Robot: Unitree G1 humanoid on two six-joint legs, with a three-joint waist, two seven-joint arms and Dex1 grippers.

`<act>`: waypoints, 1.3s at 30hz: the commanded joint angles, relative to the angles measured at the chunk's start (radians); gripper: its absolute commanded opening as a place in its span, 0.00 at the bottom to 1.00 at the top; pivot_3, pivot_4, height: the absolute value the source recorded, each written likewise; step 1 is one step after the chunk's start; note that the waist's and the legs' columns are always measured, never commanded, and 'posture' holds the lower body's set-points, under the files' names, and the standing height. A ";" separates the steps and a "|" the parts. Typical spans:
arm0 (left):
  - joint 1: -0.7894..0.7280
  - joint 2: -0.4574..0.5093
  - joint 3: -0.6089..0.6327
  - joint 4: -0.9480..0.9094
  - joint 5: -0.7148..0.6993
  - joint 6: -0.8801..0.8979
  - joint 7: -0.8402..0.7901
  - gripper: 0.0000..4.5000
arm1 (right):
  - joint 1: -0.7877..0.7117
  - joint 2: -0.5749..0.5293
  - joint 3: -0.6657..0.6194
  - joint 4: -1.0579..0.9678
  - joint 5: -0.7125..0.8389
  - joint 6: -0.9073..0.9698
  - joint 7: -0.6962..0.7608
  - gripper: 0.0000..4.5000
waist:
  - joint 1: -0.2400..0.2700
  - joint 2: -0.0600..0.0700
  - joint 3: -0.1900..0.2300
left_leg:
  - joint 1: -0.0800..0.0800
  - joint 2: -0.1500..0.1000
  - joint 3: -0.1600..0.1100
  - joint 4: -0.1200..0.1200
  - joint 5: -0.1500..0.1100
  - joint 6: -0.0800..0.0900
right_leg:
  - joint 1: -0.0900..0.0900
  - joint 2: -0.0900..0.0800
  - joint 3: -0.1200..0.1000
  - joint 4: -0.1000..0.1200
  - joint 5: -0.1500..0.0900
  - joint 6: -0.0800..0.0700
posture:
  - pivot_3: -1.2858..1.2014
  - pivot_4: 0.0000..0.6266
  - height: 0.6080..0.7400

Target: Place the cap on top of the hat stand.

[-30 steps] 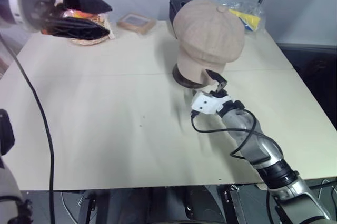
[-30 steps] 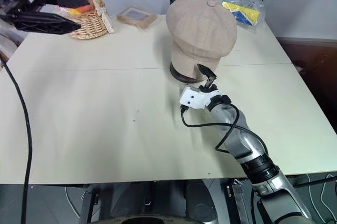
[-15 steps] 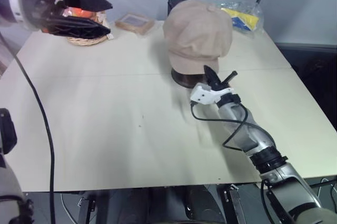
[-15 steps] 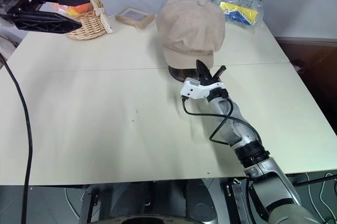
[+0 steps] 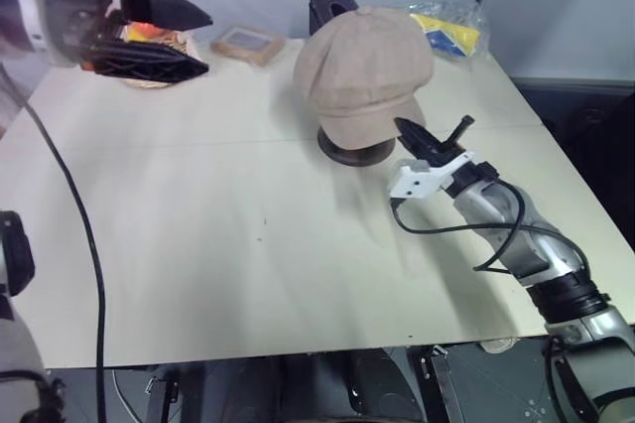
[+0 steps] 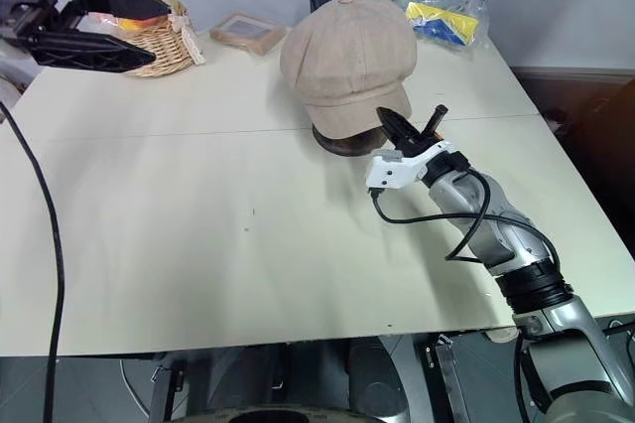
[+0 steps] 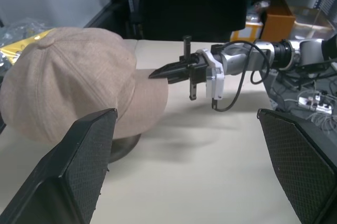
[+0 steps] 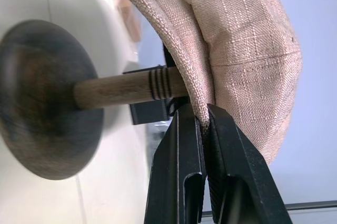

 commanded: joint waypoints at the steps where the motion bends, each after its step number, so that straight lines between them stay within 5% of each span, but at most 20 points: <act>1: -0.003 0.012 0.050 -0.028 0.007 0.002 -0.003 1.00 | -0.003 0.030 -0.015 -0.009 0.011 0.018 0.021 0.01 | 0.001 0.000 0.000 | 0.000 0.000 0.000 0.000 0.000 0.000 | 0.000 0.000 0.000 0.000 0.000 0.000 | 0.52 0.24 1.00; 4: 0.000 0.011 0.056 -0.033 0.010 0.009 -0.003 1.00 | 0.006 0.047 -0.010 -0.013 0.024 0.041 0.070 0.01 | 0.002 0.000 0.000 | 0.000 0.000 0.000 0.000 0.000 0.000 | 0.000 0.000 0.000 0.000 0.000 0.000 | 0.52 0.24 1.00; 7: 0.001 0.010 0.062 -0.041 0.010 0.017 -0.003 1.00 | 0.013 0.055 -0.030 -0.025 0.032 0.073 0.085 0.21 | 0.003 0.000 0.000 | 0.000 0.000 0.000 0.001 0.000 0.000 | 0.000 0.000 0.000 0.000 0.000 0.000 | 0.52 0.24 1.00; 14: 0.007 0.002 0.074 -0.039 0.021 0.019 -0.002 1.00 | 0.040 0.030 -0.045 -0.088 -0.003 0.092 0.106 0.94 | 0.002 0.000 0.000 | 0.000 0.000 0.000 0.000 0.000 0.000 | 0.000 0.000 0.000 0.000 0.000 0.000 | 0.52 0.24 1.00; 21: 0.076 0.029 0.115 -0.029 0.052 -0.003 0.012 1.00 | 0.260 -0.137 -0.151 -0.320 0.165 0.007 0.303 0.94 | 0.010 0.000 0.000 | 0.000 -0.001 0.000 0.001 0.000 0.000 | 0.001 -0.002 0.000 0.000 0.000 0.000 | 0.52 0.24 1.00; 25: 0.129 0.053 0.145 -0.018 0.078 -0.043 0.024 1.00 | 0.335 -0.251 -0.334 -0.382 0.538 0.100 0.558 0.94 | 0.007 -0.001 0.000 | 0.000 0.002 0.000 0.001 0.000 0.000 | 0.002 -0.001 0.000 0.000 0.000 0.000 | 0.52 0.24 1.00; 28: 0.163 0.087 0.147 -0.022 0.100 -0.059 0.008 1.00 | 0.324 -0.430 -0.499 -0.248 0.812 0.227 0.879 0.94 | 0.010 0.001 0.001 | 0.001 0.002 0.001 0.002 0.000 0.000 | 0.004 -0.002 0.000 0.000 0.000 0.000 | 0.52 0.24 1.00; 32: 0.130 0.077 0.162 0.029 0.118 -0.096 0.027 1.00 | 0.076 -0.473 -0.571 -0.075 1.164 0.576 1.062 0.94 | 0.011 -0.001 0.002 | 0.004 0.004 0.000 0.001 0.000 0.000 | 0.006 -0.001 -0.001 -0.002 0.001 -0.001 | 0.52 0.24 1.00; 39: 0.100 0.082 0.168 0.065 0.145 -0.125 0.017 1.00 | -0.303 -0.547 -0.439 0.249 1.195 0.769 1.362 0.94 | 0.013 0.001 0.003 | 0.002 0.004 0.002 0.000 0.000 0.000 | 0.004 -0.002 -0.001 -0.003 0.001 -0.001 | 0.52 0.24 1.00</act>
